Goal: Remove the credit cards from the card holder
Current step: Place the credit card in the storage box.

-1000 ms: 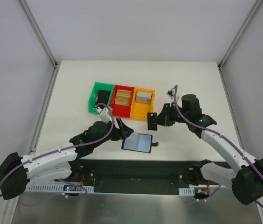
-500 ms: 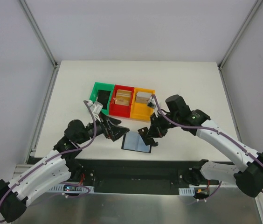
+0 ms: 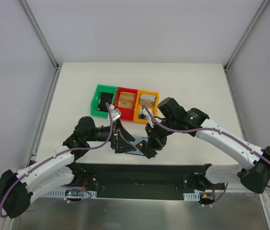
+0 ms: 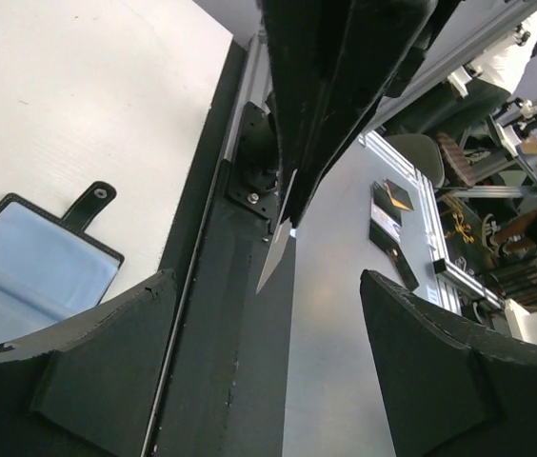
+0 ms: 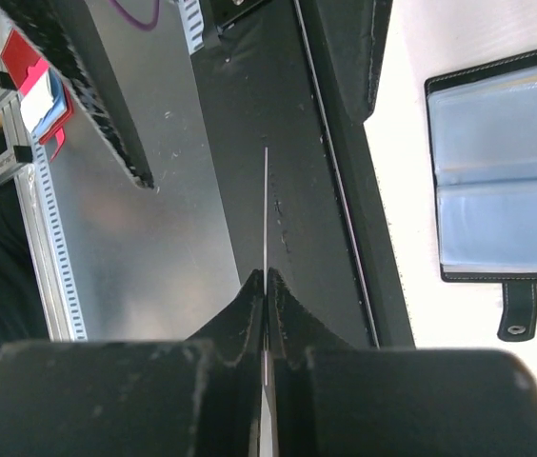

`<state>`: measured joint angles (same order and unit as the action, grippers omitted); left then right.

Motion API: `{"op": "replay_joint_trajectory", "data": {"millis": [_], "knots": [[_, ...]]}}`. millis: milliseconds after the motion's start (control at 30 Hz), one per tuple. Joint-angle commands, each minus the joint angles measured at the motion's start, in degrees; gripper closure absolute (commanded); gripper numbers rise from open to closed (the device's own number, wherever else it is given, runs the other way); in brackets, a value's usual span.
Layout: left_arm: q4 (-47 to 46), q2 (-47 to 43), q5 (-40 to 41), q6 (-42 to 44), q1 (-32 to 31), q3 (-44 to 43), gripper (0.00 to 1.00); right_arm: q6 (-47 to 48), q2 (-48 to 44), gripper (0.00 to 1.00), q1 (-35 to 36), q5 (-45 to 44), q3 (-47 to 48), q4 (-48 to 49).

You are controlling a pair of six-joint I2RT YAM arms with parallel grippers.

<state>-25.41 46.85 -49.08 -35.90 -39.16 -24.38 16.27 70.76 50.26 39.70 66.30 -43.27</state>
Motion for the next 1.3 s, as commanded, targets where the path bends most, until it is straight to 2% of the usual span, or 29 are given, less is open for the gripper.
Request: {"op": "replay_joint_trajectory", "data": {"millis": [0, 300, 567, 700, 800, 900, 1000, 1167, 1267], "knots": [[-4.91, 0.08, -4.62, -0.75, 0.22, -1.63, 0.24, 2.36, 1.22, 0.99, 1.33, 0.2, 3.04, -2.96], [-6.32, 3.77, -6.91, -1.01, -1.62, -2.16, 0.4, 3.85, 4.21, 0.99, 2.83, 0.64, 6.2, -4.28], [-6.41, 5.18, -6.82, -0.4, -2.59, -2.86, 0.65, 4.29, 5.0, 0.99, 3.27, 0.55, 7.0, -4.81], [-7.02, 5.62, -6.47, -0.57, -3.03, -2.95, 0.69, 4.29, 5.09, 0.99, 3.53, 0.46, 6.91, -4.64], [-7.64, 5.62, -6.29, -0.66, -3.64, -2.78, 0.76, 4.21, 5.26, 0.99, 3.62, 0.38, 7.08, -4.46], [-8.25, 5.53, -6.12, -0.66, -3.82, -2.51, 0.88, 4.03, 5.26, 0.98, 3.62, 0.38, 7.09, -4.11], [-8.95, 5.18, -5.94, -0.75, -4.08, -2.25, 1.0, 3.77, 5.26, 0.86, 3.7, 0.29, 7.09, -3.84], [-9.57, 3.34, -5.07, -0.66, -4.09, -1.29, 1.0, 3.07, 3.77, 0.63, 3.62, -0.59, 6.3, -2.79], [-9.75, 2.02, -3.31, -0.14, -4.09, -0.41, 1.0, 1.58, 1.23, 0.52, 2.83, -2.7, 4.63, -0.86]]}}
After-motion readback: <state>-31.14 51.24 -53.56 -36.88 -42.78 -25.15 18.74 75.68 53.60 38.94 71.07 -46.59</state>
